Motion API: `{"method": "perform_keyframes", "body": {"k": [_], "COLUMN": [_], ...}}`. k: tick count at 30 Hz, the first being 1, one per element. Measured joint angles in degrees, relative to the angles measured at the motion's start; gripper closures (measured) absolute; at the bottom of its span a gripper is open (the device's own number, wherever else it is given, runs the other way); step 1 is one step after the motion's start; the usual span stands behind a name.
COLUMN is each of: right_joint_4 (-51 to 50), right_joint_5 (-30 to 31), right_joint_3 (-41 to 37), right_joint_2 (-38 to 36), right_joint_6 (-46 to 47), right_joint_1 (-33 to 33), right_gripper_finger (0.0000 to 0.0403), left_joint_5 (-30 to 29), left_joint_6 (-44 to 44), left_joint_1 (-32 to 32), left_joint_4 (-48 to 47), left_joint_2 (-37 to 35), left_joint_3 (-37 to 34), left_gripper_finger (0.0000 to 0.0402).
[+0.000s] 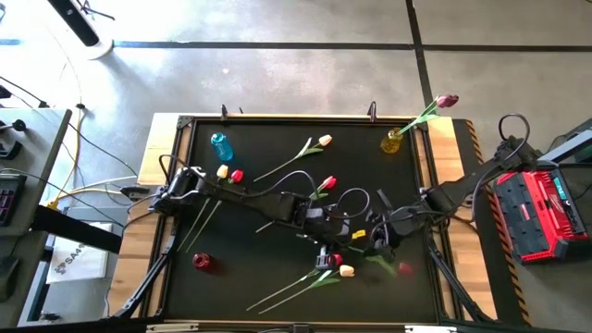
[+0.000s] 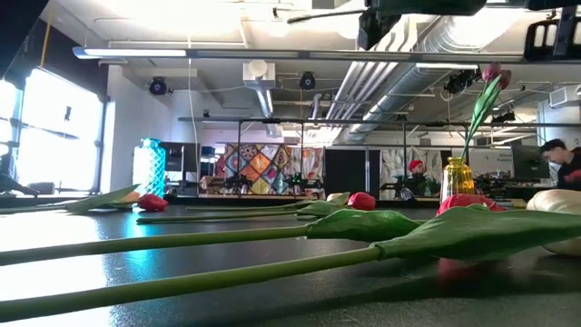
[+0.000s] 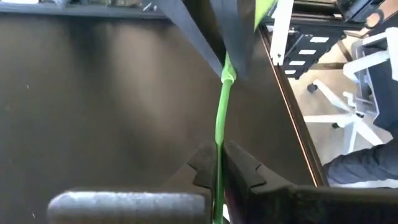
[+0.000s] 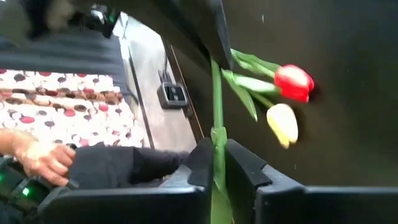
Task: Sort flowers into vase by color
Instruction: Put the dark red flower into the yellow vase
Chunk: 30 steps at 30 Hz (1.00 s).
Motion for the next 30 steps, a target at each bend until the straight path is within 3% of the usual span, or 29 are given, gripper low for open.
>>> {"method": "perform_keyframes", "body": {"k": [8,12,19,30], "right_joint_4": [4.75,9.08,14.83,14.5], "right_joint_5": [16.91,23.54,32.34,38.5], "right_joint_3": [0.0,0.02,0.04,0.04], "right_joint_2": [-9.11,-14.72,-18.37,-18.32], "right_joint_6": [-5.87,-10.94,-13.46,-12.86], "right_joint_1": [-0.08,-0.1,1.21,1.29], "right_gripper_finger": [0.0289,0.0262,0.0254,0.0254], "left_joint_5": [-0.86,-4.45,-14.37,-15.38], "left_joint_6": [-3.35,-6.47,-11.59,-15.86], "left_joint_1": [0.95,1.67,4.64,13.32], "left_joint_4": [0.13,0.3,1.25,9.89], "left_joint_2": [0.02,0.02,-0.02,-1.58], "left_joint_3": [0.0,0.0,0.0,0.0], "left_gripper_finger": [0.0401,0.0401,0.0401,0.0401]}}
